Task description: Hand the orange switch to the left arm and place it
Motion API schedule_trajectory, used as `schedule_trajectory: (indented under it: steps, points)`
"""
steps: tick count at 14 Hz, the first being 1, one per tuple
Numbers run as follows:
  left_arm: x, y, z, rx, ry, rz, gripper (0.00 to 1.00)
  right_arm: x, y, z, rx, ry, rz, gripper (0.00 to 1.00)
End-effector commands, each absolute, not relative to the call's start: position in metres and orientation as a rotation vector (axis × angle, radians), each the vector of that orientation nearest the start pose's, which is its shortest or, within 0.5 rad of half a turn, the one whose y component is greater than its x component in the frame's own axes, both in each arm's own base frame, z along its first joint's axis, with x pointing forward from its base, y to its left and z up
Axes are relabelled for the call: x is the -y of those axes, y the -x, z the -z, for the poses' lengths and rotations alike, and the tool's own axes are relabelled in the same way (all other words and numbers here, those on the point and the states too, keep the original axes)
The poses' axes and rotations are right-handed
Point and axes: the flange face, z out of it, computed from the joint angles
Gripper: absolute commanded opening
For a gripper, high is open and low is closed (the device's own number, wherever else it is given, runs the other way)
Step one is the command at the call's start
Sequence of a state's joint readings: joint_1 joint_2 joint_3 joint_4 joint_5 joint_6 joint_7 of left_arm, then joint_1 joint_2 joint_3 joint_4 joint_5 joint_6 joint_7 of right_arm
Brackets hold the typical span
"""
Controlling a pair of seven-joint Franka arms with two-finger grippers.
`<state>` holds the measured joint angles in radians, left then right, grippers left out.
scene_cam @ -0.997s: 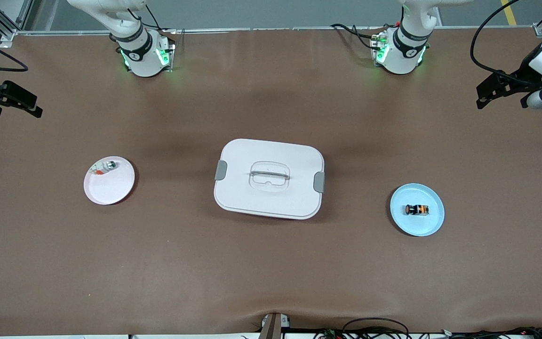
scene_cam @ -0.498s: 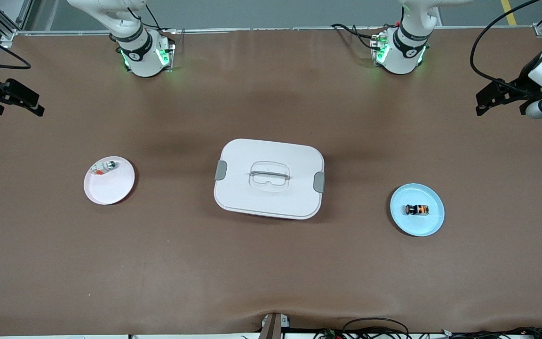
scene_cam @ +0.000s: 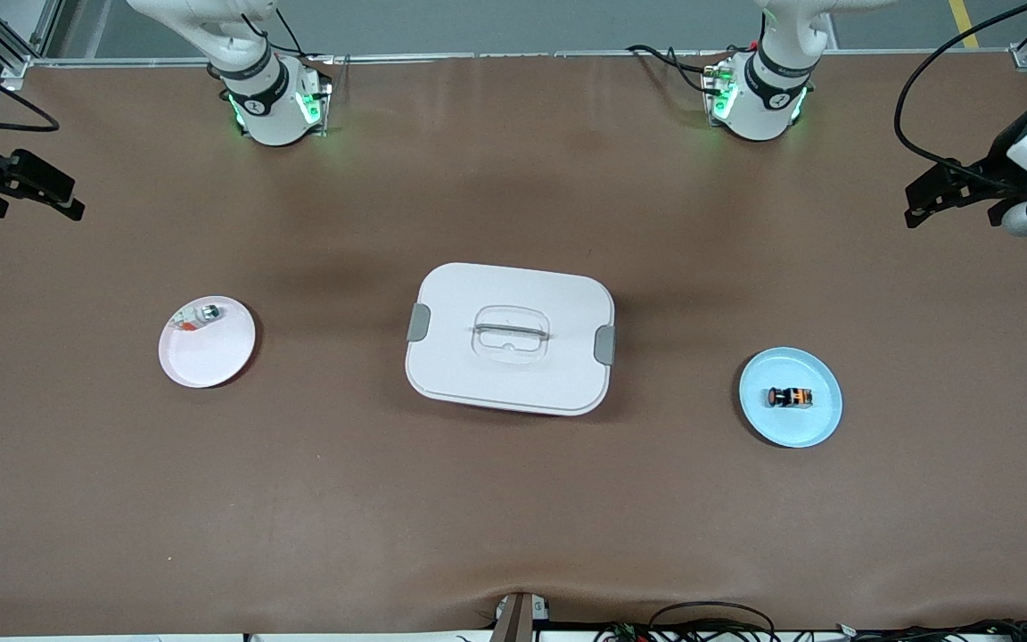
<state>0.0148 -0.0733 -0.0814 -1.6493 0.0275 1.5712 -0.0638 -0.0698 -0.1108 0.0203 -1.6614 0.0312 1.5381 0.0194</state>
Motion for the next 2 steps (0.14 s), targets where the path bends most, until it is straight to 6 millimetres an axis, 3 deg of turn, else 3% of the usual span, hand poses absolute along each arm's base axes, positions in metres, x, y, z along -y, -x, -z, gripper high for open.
schedule_trajectory:
  steps: [1,2]
  points:
    - [0.0356,-0.5307,-0.6338,0.005,3.128,-0.018,1.00,0.0224,-0.5079,-0.6419,-0.137,3.097,0.003,1.00]
    - [0.0348,-0.5302,-0.6352,0.010,3.128,-0.016,1.00,0.0224,-0.5079,-0.6419,-0.137,3.097,0.003,1.00]
